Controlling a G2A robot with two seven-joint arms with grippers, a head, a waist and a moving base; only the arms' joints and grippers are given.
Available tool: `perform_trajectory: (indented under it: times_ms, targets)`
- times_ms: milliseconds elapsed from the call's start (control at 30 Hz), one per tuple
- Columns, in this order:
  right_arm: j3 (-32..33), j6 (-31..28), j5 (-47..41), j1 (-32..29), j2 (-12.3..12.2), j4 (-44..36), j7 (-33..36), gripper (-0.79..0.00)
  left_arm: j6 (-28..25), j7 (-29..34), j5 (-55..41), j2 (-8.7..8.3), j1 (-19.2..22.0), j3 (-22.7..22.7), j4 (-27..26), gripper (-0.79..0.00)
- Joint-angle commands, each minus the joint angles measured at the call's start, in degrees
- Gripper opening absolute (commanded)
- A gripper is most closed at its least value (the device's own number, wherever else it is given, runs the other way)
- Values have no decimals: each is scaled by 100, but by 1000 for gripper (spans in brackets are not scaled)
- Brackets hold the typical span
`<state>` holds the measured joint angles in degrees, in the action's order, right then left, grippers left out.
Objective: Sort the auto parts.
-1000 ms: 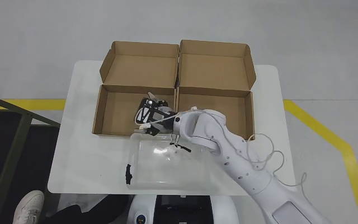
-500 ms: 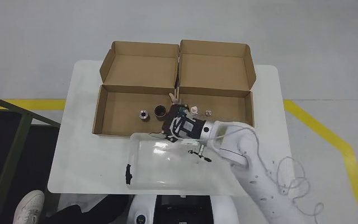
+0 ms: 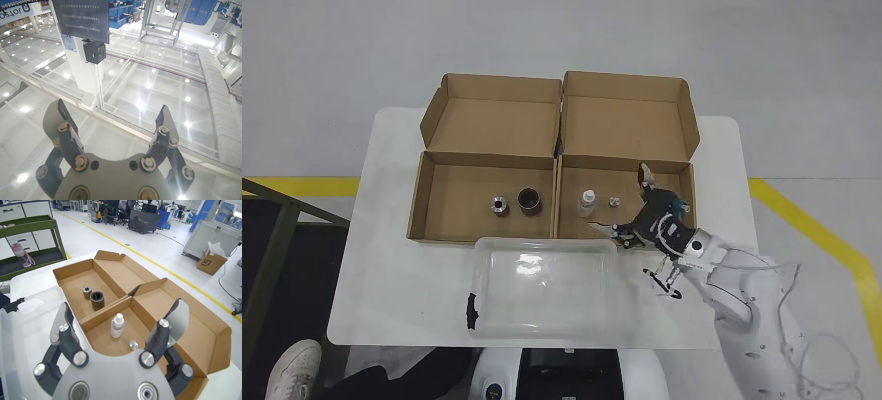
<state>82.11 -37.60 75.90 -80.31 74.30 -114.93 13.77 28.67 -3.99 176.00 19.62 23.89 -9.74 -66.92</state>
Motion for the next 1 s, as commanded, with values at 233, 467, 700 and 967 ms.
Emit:
perform_trajectory:
  times_ms: [233,467,700,967]
  targets:
    - [915,90,176,-812,-121,29,-1051,0,0,0,0,0,0,0,0,0]
    - [1675,193,130,-1524,-189,57,-1855,0,0,0,0,0,0,0,0,0]
    - [2168,214,21,-1982,-233,44,-2207,0,0,0,0,0,0,0,0,0]
    - [2425,185,-15,-2224,-268,95,-2600,0,0,0,0,0,0,0,0,0]
